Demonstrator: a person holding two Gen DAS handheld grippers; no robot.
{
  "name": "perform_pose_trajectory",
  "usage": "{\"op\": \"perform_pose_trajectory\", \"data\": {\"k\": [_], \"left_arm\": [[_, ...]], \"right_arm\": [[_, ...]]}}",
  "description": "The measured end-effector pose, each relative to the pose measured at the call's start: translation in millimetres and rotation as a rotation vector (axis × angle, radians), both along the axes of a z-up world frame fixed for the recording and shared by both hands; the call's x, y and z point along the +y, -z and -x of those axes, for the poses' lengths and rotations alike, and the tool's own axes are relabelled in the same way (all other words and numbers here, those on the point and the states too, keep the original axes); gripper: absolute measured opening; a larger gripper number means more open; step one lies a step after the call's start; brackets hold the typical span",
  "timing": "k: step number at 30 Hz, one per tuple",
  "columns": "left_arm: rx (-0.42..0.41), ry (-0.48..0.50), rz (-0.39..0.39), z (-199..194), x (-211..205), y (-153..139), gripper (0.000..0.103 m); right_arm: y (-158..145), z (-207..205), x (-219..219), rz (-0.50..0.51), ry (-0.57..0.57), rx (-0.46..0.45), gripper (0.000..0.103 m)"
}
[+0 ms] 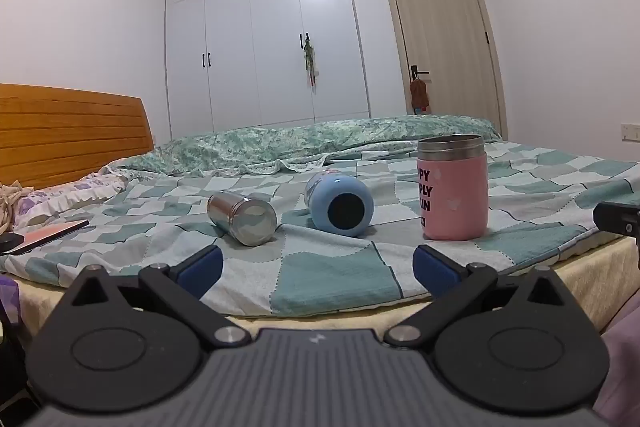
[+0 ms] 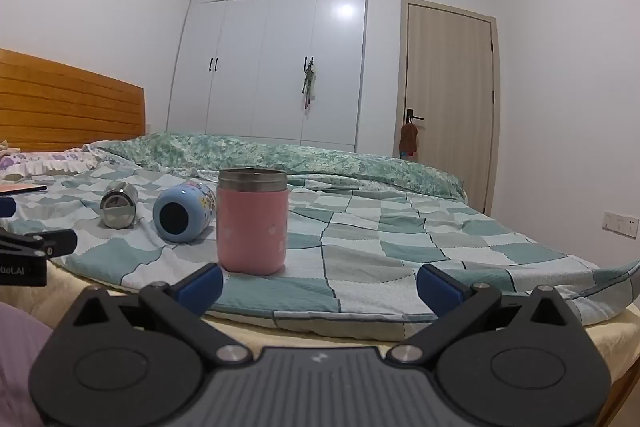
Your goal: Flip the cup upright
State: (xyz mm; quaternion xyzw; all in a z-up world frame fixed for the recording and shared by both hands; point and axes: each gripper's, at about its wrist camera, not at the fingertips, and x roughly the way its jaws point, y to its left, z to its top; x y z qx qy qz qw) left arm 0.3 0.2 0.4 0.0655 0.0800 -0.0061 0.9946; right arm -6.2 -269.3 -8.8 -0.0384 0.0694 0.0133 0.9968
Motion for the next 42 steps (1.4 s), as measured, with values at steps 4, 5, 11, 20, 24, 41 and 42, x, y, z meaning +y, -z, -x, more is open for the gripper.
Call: {"op": "perform_pose_trajectory", "data": {"k": [4, 5, 11, 20, 24, 41, 42], "left_arm": [[-0.002, 0.003, 0.008, -0.2, 1.3, -0.1, 0.103], [-0.003, 0.002, 0.008, -0.3, 1.9, -0.2, 0.103], [-0.006, 0.004, -0.002, 0.0, 0.8, 0.1, 0.103], [-0.007, 0.005, -0.003, 0.1, 0.6, 0.1, 0.103], [-0.007, 0.005, -0.002, 0.1, 0.8, 0.1, 0.103], [-0.008, 0.005, -0.002, 0.4, 1.1, 0.1, 0.103], [-0.008, 0.005, -0.001, 0.4, 1.2, 0.1, 0.103]], "right_arm": [[-0.2, 0.1, -0.4, -0.001, 0.000, 0.000, 0.103], [-0.2, 0.1, -0.5, -0.001, 0.000, 0.000, 0.103], [-0.4, 0.4, -1.2, -0.004, 0.000, -0.002, 0.103], [-0.3, 0.8, -1.7, -0.005, 0.000, -0.003, 0.103], [-0.4, 0.9, -1.7, -0.006, -0.001, -0.003, 0.103], [-0.9, 0.7, -1.0, -0.003, -0.002, -0.003, 0.103], [-1.0, 0.6, -0.9, -0.003, -0.002, -0.003, 0.103]]}}
